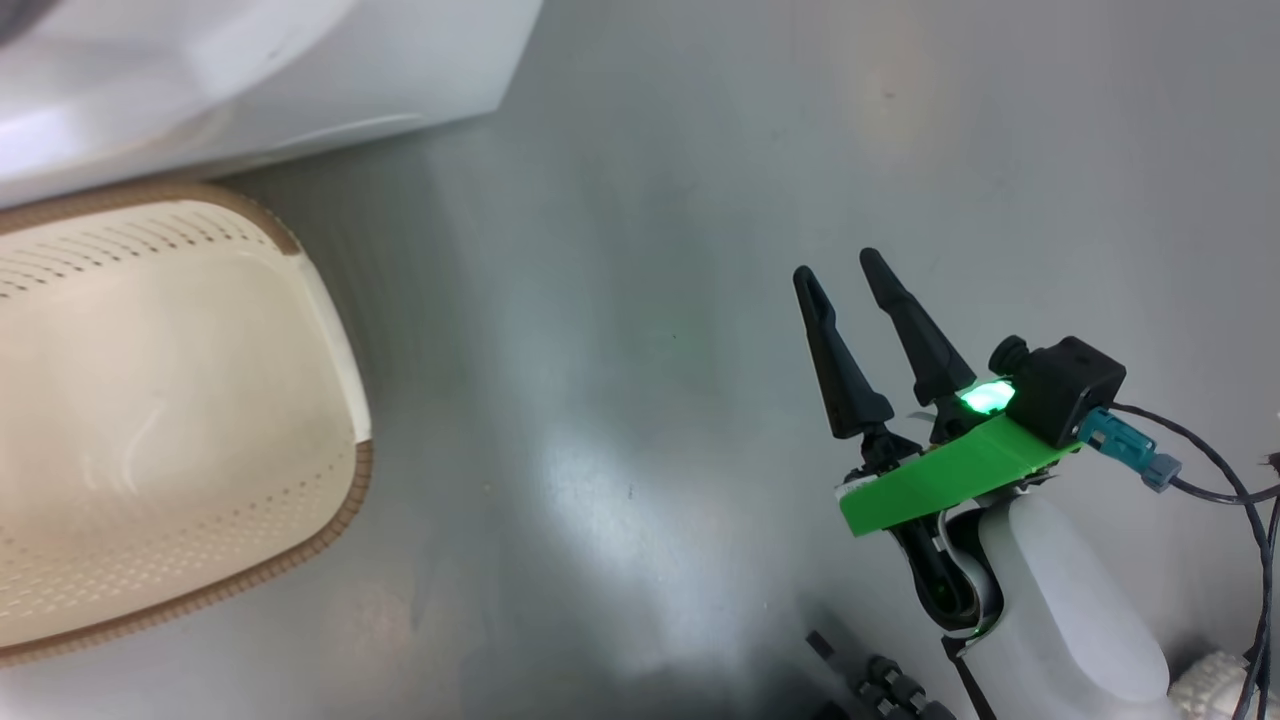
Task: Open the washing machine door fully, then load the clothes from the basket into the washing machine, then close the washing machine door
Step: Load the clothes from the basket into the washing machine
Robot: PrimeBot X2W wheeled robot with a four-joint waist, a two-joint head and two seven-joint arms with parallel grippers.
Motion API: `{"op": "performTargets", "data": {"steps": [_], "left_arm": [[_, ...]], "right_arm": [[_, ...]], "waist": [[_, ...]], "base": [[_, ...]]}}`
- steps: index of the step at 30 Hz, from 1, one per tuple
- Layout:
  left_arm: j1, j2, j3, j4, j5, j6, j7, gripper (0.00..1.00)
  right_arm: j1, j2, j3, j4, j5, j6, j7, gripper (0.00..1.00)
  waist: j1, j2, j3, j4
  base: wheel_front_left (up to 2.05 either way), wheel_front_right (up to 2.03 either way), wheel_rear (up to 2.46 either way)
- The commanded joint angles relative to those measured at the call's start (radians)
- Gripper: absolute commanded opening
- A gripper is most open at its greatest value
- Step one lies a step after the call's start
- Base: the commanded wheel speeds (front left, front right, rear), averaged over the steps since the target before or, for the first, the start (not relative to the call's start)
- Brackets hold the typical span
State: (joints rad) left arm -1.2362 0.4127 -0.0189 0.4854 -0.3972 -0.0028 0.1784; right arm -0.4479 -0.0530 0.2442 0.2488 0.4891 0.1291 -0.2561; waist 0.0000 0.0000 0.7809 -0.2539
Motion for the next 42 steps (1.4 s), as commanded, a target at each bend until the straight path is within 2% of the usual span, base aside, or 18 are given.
{"op": "performTargets", "data": {"steps": [1,14,30,36,42], "left_arm": [[0.026,0.043,0.019,-0.038,-0.005,0.008,-0.005,1.00],[0.315,-0.030,0.061,-0.195,-0.063,0.033,-0.127,1.00],[0.714,-0.159,0.080,-0.345,-0.051,0.056,-0.416,1.00],[0.839,-0.197,0.107,-0.404,0.021,0.067,-0.439,1.00],[0.967,-0.277,0.143,-0.489,0.109,0.058,-0.440,1.00]], "right_arm": [[0.054,0.003,0.014,-0.015,-0.009,0.002,-0.006,1.00],[0.092,0.003,-0.015,-0.007,-0.039,0.002,-0.006,1.00],[0.145,0.003,-0.055,0.007,-0.092,0.002,-0.006,1.00],[0.162,0.003,-0.061,0.013,-0.109,0.002,-0.006,1.00],[0.180,0.003,-0.062,0.017,-0.120,0.002,-0.006,1.00]], "waist": [[0.0000,0.0000,-0.035,0.023],[0.0000,0.0000,-0.130,0.064],[0.0000,0.0000,-0.263,0.103],[0.0000,0.0000,-0.322,0.109],[0.0000,0.0000,-0.389,0.113]], "base": [[0.00,0.00,0.00],[0.00,0.00,0.00],[0.00,0.00,0.00],[0.00,0.00,0.00],[0.00,0.00,0.00]]}}
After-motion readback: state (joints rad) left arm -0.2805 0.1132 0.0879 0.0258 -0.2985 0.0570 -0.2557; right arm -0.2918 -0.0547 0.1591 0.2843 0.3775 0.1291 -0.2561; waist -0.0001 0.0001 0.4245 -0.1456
